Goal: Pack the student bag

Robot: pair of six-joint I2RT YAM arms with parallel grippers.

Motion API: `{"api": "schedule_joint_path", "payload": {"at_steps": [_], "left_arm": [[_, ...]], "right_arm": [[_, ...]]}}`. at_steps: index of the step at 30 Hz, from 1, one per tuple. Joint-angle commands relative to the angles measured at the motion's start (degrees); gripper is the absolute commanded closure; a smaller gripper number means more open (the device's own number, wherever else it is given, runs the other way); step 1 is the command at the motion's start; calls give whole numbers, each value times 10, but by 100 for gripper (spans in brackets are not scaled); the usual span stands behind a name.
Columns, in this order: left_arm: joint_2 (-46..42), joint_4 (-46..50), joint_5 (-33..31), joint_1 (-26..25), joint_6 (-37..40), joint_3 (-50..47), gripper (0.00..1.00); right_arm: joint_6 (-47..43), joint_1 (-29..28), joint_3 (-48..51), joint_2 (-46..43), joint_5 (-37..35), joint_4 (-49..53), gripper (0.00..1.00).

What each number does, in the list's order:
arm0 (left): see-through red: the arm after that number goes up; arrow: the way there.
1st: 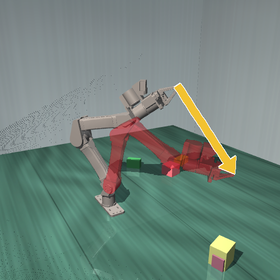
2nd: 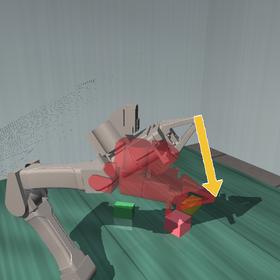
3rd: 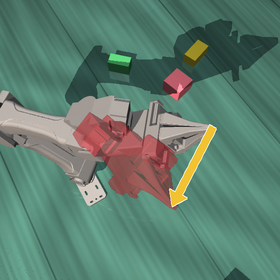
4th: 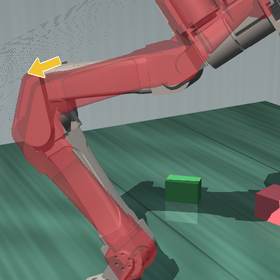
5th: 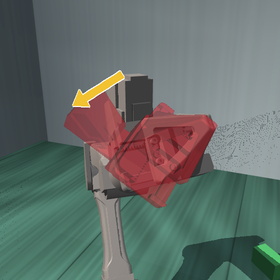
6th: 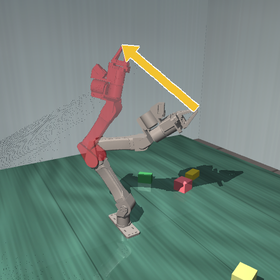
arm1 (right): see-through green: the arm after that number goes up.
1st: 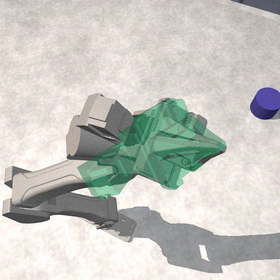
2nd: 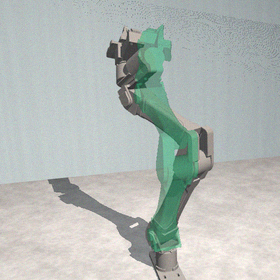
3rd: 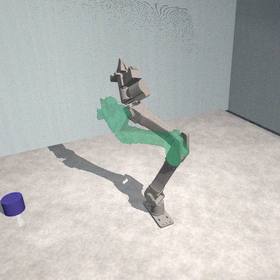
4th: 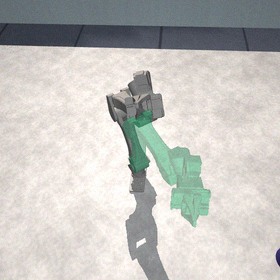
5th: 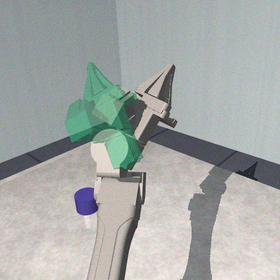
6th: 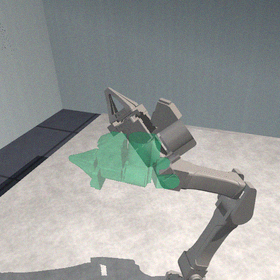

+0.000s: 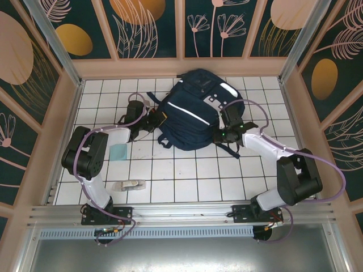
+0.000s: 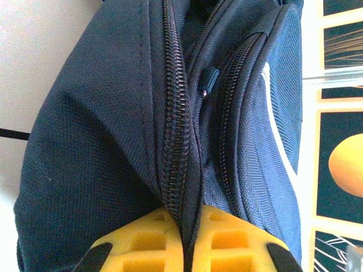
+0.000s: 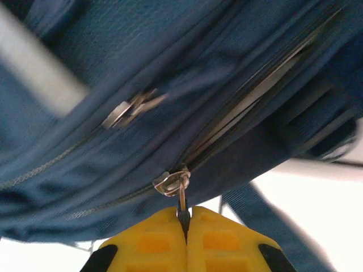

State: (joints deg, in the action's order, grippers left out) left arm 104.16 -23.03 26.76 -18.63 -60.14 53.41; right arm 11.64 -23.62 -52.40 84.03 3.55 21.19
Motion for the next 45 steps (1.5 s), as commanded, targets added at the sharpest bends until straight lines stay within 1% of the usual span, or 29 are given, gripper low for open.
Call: {"api": "schedule_joint_path", "payload": {"at_steps": [1,4,9,11,14,16,21,23,24,25,26,27,28,30,31,33,37,42,45], "left_arm": [[-28,17,-27,35,56,20,100],[-31,19,-21,38,59,20,100],[-28,31,-11,43,70,31,100],[-28,31,-1,45,72,40,100],[-29,40,5,47,78,43,100],[-32,48,6,47,85,45,100],[-36,55,9,54,92,43,100],[-35,56,10,54,94,45,100],[-32,55,14,54,93,46,100],[-30,50,19,54,89,47,100],[-27,46,25,54,86,48,100],[-24,41,31,54,80,47,99],[-22,33,38,54,74,45,97],[-23,18,42,54,64,38,97],[-25,8,44,54,57,33,97],[-27,-4,47,54,49,27,98],[-30,-29,51,52,34,1,98],[-31,-64,52,50,13,-25,98],[-33,-77,51,47,5,-32,98]], "right_arm": [[-38,51,-31,17,-133,53,100],[-57,69,-49,37,-157,36,100],[-93,73,-68,73,-150,6,100],[-104,73,-69,92,-188,-9,100],[-96,82,-91,130,-256,7,100],[-88,89,-99,142,-276,10,100],[-76,90,-105,143,-270,4,100],[-74,90,-114,138,-239,16,100],[-77,89,-115,129,-202,19,100],[-81,87,-111,113,-159,18,91],[-80,86,-106,97,-122,16,78],[-77,85,-97,75,-82,11,63],[-73,86,-87,52,-50,5,51],[-58,86,-70,12,8,-13,39],[-50,86,-61,-5,36,-26,37],[-34,85,-52,-23,88,-49,36],[8,78,-40,-18,177,-110,33],[39,48,-31,21,213,-168,32],[48,30,-34,50,217,-180,31]]}}
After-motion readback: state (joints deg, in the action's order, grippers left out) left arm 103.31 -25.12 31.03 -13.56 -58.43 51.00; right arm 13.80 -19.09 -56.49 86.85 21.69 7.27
